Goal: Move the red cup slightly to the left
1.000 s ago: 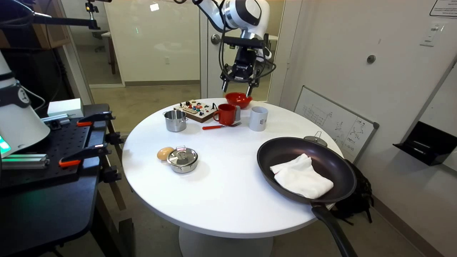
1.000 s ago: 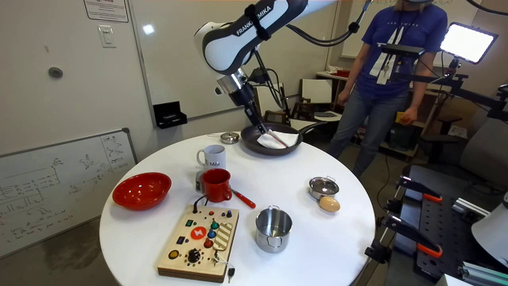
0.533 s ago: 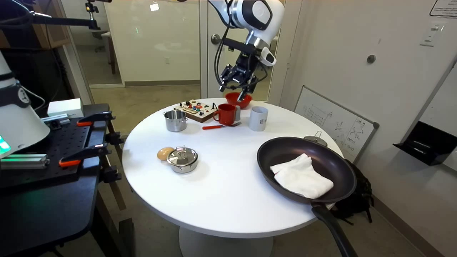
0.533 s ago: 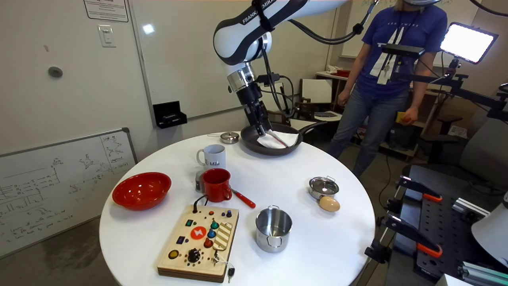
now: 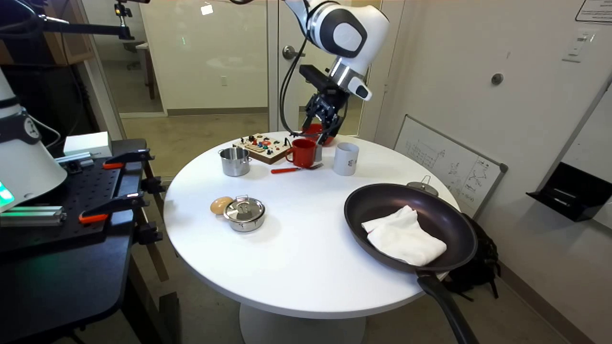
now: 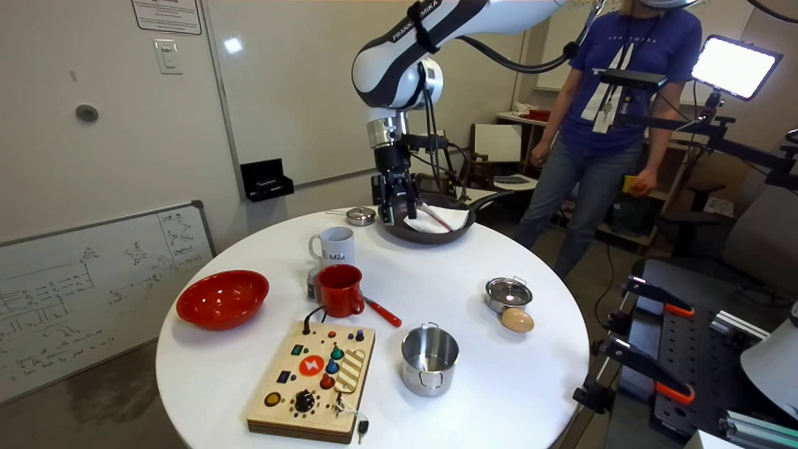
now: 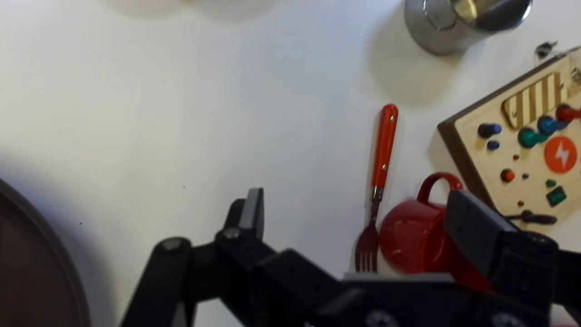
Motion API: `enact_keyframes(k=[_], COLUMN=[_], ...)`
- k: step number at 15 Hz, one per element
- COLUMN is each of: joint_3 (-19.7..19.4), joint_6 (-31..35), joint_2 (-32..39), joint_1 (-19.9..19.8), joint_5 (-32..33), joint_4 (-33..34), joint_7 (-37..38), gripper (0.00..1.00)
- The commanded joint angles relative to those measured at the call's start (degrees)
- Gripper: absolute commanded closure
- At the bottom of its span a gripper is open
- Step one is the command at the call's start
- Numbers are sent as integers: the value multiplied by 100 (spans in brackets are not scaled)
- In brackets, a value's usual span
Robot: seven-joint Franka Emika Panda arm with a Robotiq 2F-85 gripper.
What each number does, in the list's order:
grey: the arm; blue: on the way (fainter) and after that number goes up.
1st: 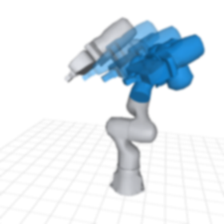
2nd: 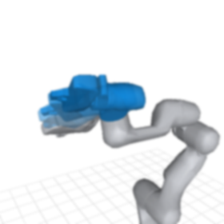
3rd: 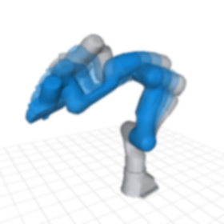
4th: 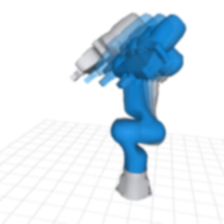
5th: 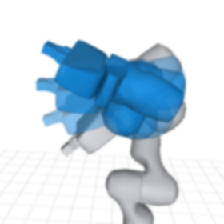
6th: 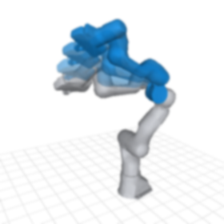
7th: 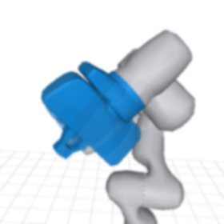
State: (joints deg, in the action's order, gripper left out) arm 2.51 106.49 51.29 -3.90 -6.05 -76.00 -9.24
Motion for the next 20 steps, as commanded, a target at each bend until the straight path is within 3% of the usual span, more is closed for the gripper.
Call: enact_keyframes(k=[1,5,9,12,13,20], joint_3=[-91,-450,-950,-1146,-928,-1022], joint_6=[1539,3227,4076,3795,3832,3828], joint_2=[-484,-853,-1185,-1357,-1013,-1199], joint_1=[-61,169,591,812,564,676], joint_5=[-164,116,573,936,757,895], joint_4=[-1069,-2052,-2854,-3131,-2676,-2964], joint_7=[351,1052,1812,2055,1854,1962], gripper=[0,0,0,0,0,0])
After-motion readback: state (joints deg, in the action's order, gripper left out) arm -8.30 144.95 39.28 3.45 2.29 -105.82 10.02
